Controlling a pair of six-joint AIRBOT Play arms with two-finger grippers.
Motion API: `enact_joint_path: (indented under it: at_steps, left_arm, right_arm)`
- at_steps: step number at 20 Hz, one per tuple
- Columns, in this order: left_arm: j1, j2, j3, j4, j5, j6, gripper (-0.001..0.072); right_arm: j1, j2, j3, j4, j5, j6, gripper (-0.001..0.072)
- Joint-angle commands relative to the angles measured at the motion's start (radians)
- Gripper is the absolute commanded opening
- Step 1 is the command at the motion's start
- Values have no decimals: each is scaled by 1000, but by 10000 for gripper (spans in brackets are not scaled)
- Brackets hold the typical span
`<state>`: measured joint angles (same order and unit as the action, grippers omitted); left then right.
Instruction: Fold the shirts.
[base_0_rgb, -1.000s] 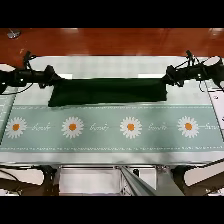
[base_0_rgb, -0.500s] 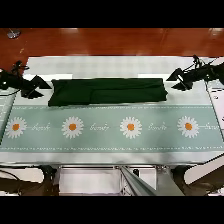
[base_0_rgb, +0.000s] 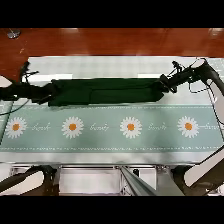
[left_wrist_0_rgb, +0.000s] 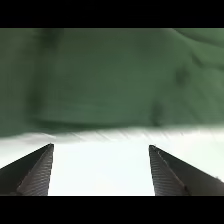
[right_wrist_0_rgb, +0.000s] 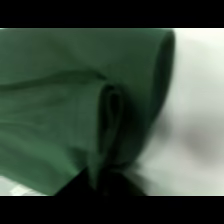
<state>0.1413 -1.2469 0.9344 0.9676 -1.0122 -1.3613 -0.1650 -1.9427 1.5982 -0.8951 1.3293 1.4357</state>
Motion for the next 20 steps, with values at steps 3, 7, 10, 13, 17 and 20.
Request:
enact_joint_path:
  at_steps: [3, 7, 10, 13, 17, 20]
  left_arm:
    - [-172, 10, -29, -50, 34, 19, 18]
    - [-332, 10, 34, -164, 53, 213, 18]
    - [-520, -7, 85, -137, 219, 130, 17]
    - [-681, -146, 227, -6, 299, -40, 17]
    - [-830, -425, 482, -7, 295, -166, 17]
    - [-953, -589, 624, -62, 261, -201, 17]
  right_arm:
    - [9, 100, 21, -63, 130, -17, 39]
    - [4, 383, -79, -186, 133, -39, 39]
    - [4, 662, -254, -228, 122, -63, 39]
    - [4, 914, -422, -265, 111, -39, 39]
    - [5, 1106, -531, -266, 131, 18, 39]
    - [5, 1155, -531, -257, 137, 50, 39]
